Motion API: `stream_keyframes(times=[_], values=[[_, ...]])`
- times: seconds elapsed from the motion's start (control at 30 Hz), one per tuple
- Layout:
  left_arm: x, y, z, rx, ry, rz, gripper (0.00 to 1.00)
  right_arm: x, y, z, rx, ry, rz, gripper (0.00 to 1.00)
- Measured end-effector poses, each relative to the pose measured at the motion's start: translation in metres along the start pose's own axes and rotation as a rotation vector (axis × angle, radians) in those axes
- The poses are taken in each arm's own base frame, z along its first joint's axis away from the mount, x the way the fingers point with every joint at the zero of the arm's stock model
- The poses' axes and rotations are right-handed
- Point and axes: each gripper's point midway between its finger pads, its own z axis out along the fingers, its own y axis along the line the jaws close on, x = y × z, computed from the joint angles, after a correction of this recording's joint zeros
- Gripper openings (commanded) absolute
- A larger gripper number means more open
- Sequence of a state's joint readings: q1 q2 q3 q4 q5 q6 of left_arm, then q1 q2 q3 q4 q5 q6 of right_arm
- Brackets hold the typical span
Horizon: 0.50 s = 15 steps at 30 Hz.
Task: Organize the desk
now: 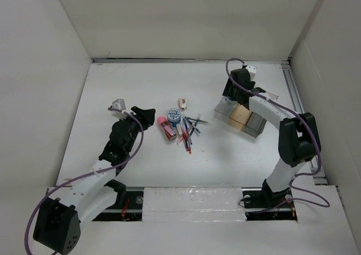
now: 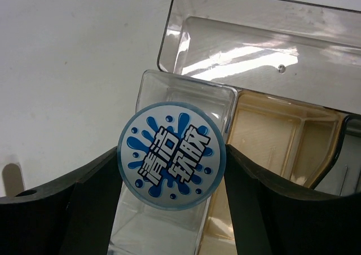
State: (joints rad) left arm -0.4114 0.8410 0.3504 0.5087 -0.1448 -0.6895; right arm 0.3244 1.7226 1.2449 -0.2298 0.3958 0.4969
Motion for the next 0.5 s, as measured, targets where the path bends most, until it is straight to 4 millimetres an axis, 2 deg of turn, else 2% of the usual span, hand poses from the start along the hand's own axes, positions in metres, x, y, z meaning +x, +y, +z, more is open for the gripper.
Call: stream_keyframes(times=[0.07, 0.1, 0.2, 0.37, 0.4, 0.43, 0.47, 0.5], values=[[-0.004, -0.005, -0.002, 0.019, -0.011, -0.004, 0.49, -0.003, -0.004, 0.005, 0.014, 0.0, 0.005, 0.5], [-0.007, -0.007, -0.004, 0.028, -0.021, -0.006, 0.49, -0.004, -0.004, 0.007, 0.018, 0.0, 0.006, 0.64], [-0.02, -0.017, -0.01, 0.061, -0.061, -0.015, 0.49, -0.007, -0.004, 0.01, 0.028, -0.006, 0.006, 0.89], [-0.028, -0.019, -0.014, 0.067, -0.092, -0.021, 0.5, -0.014, 0.006, 0.006, 0.016, -0.035, 0.002, 0.92], [-0.028, -0.018, -0.014, 0.063, -0.09, -0.02, 0.5, -0.015, 0.014, -0.001, 0.002, -0.045, -0.007, 0.79], [-0.027, -0.018, -0.014, 0.06, -0.09, -0.02, 0.5, -0.015, 0.015, -0.001, 0.0, -0.046, -0.008, 0.79], [-0.028, -0.017, -0.014, 0.055, -0.093, -0.02, 0.5, -0.015, 0.022, -0.007, -0.017, -0.053, -0.016, 0.65], [-0.028, -0.016, -0.014, 0.05, -0.094, -0.02, 0.5, -0.015, 0.03, -0.013, -0.038, -0.06, -0.028, 0.07]])
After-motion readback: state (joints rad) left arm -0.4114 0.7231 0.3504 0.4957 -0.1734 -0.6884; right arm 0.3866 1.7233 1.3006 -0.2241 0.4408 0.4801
